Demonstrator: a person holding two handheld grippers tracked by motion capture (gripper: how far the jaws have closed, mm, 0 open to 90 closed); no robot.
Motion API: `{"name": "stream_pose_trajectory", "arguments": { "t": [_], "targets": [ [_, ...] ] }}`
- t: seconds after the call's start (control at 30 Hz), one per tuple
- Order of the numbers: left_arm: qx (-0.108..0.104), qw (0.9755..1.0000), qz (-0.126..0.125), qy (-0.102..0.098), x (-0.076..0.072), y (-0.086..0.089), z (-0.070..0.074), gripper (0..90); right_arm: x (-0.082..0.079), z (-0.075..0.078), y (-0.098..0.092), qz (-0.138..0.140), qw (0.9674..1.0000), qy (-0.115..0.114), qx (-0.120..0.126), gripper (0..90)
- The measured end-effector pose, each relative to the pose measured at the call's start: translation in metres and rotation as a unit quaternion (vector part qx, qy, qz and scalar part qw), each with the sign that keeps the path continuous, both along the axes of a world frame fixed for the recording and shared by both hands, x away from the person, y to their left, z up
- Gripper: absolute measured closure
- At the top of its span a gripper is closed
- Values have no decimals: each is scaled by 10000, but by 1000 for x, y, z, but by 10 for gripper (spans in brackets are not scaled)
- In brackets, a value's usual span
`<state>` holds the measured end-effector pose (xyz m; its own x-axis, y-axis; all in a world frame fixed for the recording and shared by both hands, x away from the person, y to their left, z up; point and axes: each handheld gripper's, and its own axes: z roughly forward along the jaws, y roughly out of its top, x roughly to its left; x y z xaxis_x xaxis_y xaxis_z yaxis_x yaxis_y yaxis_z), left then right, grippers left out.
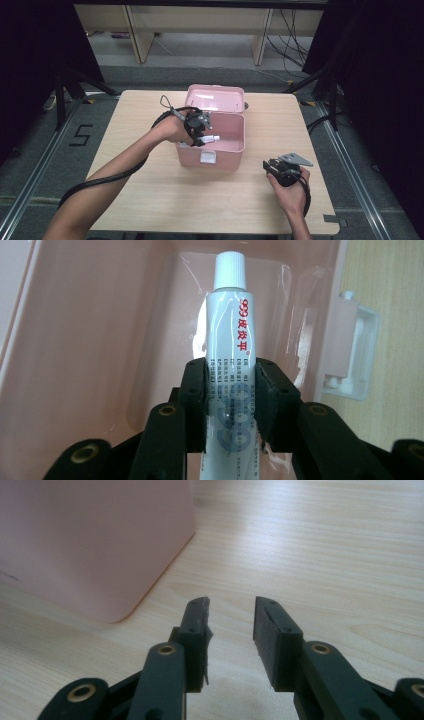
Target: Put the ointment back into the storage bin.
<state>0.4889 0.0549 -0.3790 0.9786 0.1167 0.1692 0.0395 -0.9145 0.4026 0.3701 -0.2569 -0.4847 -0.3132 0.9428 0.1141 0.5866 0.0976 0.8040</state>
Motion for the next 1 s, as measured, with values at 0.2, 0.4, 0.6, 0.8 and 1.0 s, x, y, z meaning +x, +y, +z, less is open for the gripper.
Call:
{"name": "stream_pose_trajectory", "arguments": {
  "t": [0.2, 0.4, 0.6, 0.8, 1.0],
  "targets": [
    [-11, 10000, 24, 30, 2, -1, -2, 679, 1, -1, 0, -2, 10000, -42, 4, 678],
    [-7, 10000, 51, 67, 3, -2, -4, 679, 1, -1, 1, -7, 10000, -32, 45, 679],
    [-26, 9999, 90, 116, 4, -2, -8, 679, 0, -1, 0, -24, 10000, 39, -66, 679],
    [-2, 9998, 119, 150, 6, -2, -12, 679, 0, -1, 0, -9, 10000, 25, -69, 678],
    [30, 9998, 101, 176, 8, -3, -15, 679, 2, -2, -3, 54, 9997, -117, -201, 678]
  ]
}}
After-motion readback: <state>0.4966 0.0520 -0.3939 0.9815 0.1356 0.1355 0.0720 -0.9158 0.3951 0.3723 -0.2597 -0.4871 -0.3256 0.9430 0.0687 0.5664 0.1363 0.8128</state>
